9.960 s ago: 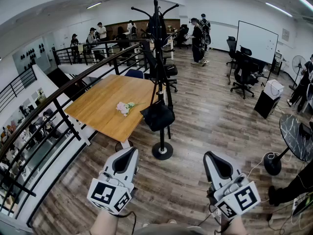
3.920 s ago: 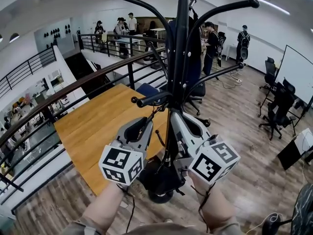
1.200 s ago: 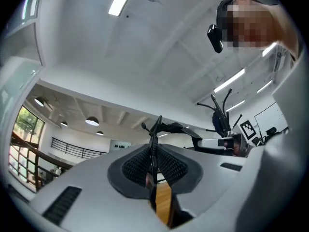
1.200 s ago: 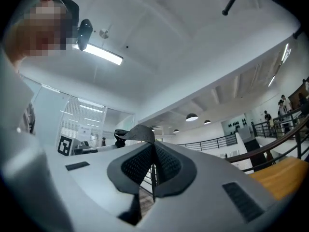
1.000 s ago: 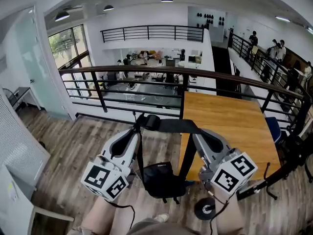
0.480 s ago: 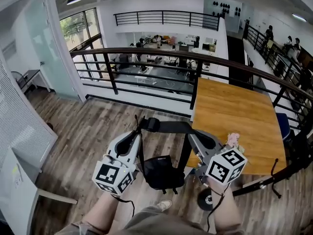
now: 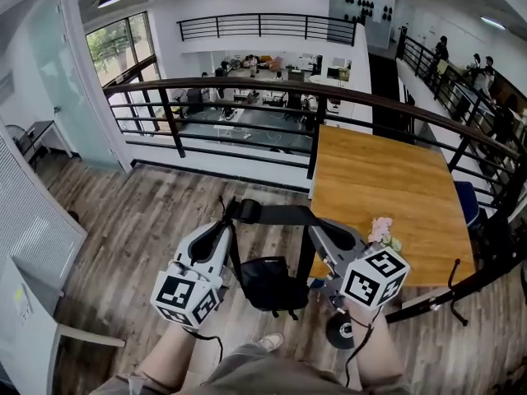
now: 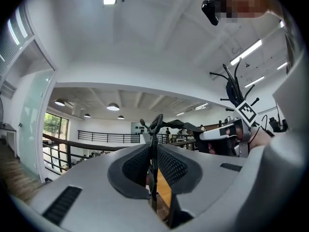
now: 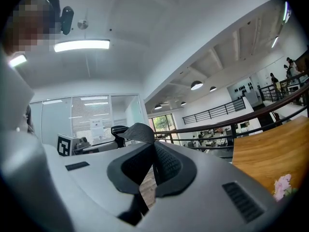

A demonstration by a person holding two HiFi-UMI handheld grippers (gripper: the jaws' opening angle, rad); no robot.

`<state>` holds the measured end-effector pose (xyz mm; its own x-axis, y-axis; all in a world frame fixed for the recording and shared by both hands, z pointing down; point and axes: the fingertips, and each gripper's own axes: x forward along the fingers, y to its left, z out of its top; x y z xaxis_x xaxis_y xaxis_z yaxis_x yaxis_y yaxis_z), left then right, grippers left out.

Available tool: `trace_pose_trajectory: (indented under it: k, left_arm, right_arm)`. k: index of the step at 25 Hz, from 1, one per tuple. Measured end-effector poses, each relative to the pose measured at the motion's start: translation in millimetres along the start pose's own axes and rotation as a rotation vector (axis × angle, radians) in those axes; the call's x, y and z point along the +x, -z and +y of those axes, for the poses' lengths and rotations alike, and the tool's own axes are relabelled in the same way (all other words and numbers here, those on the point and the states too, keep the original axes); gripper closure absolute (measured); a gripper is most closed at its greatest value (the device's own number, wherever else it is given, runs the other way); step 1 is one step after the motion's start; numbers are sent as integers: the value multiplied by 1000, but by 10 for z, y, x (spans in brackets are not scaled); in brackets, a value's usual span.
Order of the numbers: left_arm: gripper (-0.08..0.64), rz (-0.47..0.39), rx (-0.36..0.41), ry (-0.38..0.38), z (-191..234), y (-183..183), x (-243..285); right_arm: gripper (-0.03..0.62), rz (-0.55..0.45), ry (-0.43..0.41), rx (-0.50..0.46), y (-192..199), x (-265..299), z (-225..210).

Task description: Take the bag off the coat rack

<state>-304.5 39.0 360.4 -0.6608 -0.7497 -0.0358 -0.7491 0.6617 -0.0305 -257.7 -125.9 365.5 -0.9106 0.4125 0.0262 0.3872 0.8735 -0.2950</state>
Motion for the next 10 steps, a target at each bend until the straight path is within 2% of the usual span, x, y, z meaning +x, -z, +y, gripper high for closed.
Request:
trace_pose_trajectory:
  k: [10]
  left_arm:
    - [505, 2, -20, 35, -158, -104, 250]
  right_arm:
    - [560, -19, 14, -14, -210, -120, -176]
